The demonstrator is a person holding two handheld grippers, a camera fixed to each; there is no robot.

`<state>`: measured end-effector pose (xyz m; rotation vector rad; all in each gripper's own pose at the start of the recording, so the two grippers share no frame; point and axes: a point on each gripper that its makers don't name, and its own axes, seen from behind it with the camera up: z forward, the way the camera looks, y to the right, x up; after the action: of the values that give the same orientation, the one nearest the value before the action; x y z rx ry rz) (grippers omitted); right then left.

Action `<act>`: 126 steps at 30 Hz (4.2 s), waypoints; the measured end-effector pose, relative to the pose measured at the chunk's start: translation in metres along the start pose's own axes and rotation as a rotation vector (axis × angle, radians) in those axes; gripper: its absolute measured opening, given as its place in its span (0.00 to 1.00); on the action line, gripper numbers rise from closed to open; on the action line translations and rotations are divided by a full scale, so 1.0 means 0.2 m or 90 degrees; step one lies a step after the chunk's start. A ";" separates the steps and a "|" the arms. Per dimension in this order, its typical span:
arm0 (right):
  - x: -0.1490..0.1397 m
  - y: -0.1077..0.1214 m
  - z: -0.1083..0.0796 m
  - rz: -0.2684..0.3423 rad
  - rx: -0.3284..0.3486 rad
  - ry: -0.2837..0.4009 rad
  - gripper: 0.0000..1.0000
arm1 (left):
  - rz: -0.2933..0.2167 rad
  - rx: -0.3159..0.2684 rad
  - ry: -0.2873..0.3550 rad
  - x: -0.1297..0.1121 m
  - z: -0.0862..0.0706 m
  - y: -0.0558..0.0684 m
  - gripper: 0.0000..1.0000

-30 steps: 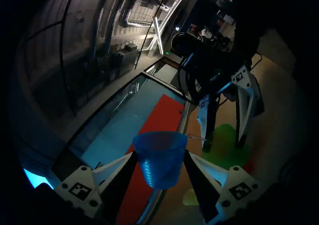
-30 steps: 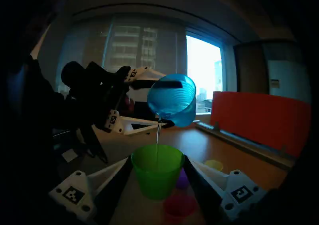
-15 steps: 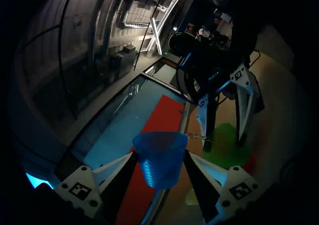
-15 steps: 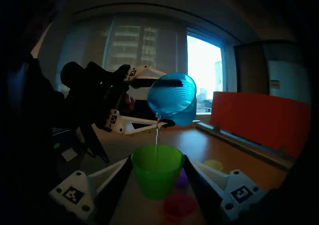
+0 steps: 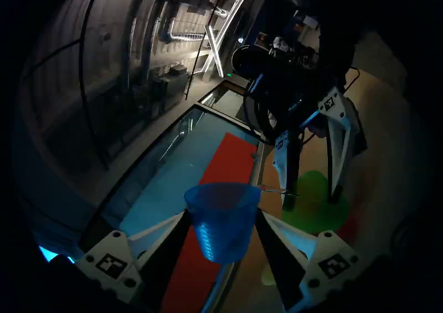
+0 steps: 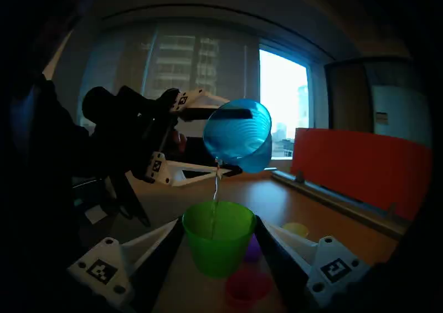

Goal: Pour water

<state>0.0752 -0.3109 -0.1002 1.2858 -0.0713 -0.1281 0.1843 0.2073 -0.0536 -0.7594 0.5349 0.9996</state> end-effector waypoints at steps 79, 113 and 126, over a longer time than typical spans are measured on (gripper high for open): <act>-0.03 -0.01 0.00 -0.008 0.000 -0.008 0.92 | 0.111 -0.009 0.004 0.03 -0.01 0.03 0.82; -0.04 0.00 0.00 -0.011 -0.003 -0.015 0.92 | 0.179 -0.009 -0.001 0.03 -0.03 0.03 0.82; -0.05 0.00 0.00 -0.011 -0.003 -0.015 0.92 | 0.204 -0.008 -0.002 0.04 -0.02 0.02 0.82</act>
<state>0.0644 -0.3093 -0.1003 1.2805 -0.0802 -0.1586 0.1844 0.2092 -0.0633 -0.6952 0.6611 1.3009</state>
